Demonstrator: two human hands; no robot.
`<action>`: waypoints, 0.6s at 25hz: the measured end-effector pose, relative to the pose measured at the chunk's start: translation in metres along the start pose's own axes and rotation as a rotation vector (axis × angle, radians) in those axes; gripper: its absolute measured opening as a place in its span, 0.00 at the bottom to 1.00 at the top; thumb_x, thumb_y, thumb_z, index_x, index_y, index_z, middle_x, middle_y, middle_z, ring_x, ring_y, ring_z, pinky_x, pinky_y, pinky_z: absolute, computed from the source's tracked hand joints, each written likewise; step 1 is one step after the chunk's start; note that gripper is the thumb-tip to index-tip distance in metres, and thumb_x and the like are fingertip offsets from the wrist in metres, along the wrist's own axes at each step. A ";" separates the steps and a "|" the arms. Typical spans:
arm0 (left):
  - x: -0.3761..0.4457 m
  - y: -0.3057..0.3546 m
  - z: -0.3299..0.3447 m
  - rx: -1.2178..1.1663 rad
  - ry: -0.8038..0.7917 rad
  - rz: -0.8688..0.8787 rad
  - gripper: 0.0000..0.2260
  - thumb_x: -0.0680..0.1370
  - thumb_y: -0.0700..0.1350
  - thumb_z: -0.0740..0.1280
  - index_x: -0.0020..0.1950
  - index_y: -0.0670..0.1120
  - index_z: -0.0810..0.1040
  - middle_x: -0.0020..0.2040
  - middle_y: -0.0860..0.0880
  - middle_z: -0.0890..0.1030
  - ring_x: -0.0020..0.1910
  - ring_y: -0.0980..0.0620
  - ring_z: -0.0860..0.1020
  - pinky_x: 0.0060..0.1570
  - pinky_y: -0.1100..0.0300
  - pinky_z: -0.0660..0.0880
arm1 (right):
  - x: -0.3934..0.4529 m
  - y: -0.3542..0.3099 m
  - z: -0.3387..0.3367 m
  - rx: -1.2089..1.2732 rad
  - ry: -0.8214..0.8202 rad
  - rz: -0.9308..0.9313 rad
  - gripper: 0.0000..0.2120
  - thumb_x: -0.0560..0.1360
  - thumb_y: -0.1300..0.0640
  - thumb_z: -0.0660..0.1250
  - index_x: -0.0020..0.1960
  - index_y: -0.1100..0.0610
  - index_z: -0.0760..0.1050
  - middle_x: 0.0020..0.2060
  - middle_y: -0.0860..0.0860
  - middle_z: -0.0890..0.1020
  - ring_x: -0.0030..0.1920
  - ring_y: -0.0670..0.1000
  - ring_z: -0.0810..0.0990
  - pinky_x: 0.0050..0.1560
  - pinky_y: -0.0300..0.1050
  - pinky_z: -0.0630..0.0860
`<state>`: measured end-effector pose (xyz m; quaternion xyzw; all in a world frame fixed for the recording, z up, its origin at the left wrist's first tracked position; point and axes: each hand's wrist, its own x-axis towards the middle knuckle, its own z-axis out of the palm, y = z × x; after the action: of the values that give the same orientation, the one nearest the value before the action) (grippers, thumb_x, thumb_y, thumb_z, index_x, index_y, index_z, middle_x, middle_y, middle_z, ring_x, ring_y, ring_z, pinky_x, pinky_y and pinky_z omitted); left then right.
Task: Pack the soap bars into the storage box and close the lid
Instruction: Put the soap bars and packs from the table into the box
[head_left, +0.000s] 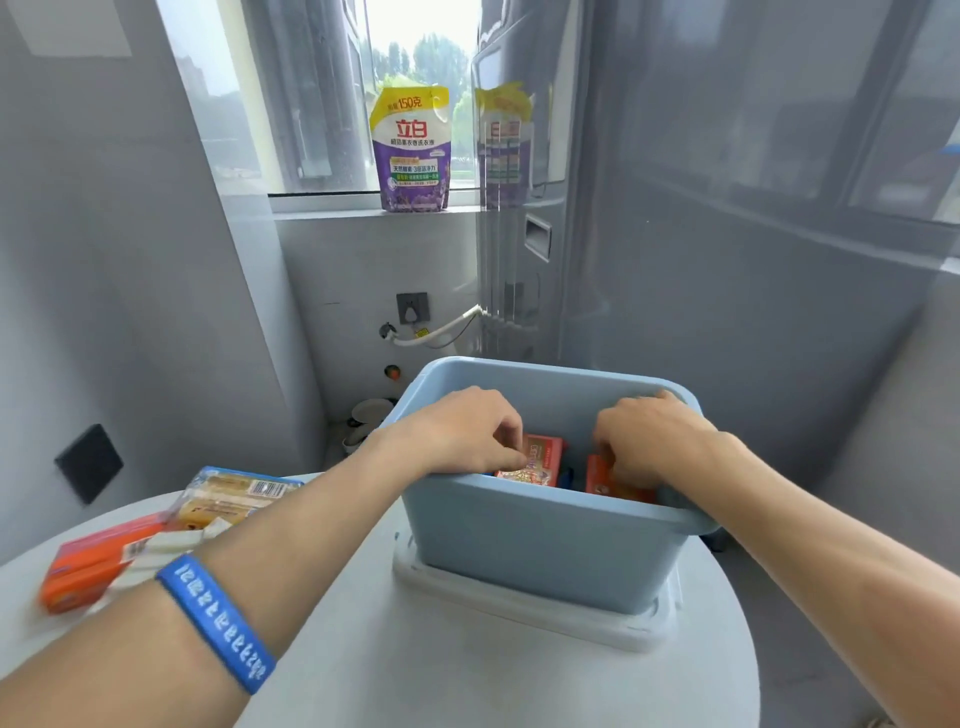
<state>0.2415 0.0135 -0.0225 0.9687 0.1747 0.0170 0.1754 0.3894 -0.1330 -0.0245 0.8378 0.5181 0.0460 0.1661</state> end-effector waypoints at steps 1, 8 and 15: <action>-0.010 -0.004 -0.004 -0.013 0.013 -0.010 0.15 0.75 0.56 0.67 0.38 0.45 0.82 0.33 0.49 0.82 0.33 0.53 0.77 0.37 0.55 0.74 | -0.002 -0.003 -0.005 0.110 0.004 -0.012 0.07 0.72 0.56 0.65 0.47 0.47 0.79 0.50 0.49 0.83 0.51 0.55 0.80 0.45 0.46 0.68; -0.122 -0.055 -0.019 -0.400 0.666 0.065 0.07 0.74 0.49 0.69 0.38 0.50 0.81 0.32 0.58 0.81 0.32 0.61 0.77 0.36 0.67 0.72 | -0.024 -0.097 -0.078 0.589 0.320 -0.281 0.06 0.73 0.54 0.67 0.38 0.48 0.80 0.31 0.41 0.78 0.35 0.44 0.75 0.36 0.45 0.76; -0.199 -0.191 -0.019 -0.375 0.643 -0.685 0.18 0.73 0.42 0.67 0.64 0.49 0.76 0.61 0.46 0.80 0.57 0.49 0.78 0.53 0.59 0.71 | -0.006 -0.250 -0.099 0.637 0.311 -0.458 0.06 0.74 0.54 0.66 0.47 0.49 0.81 0.42 0.47 0.83 0.48 0.53 0.78 0.46 0.48 0.77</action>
<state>-0.0109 0.1191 -0.0653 0.7532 0.5218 0.2870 0.2794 0.1484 -0.0138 -0.0123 0.6933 0.6983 -0.0287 -0.1757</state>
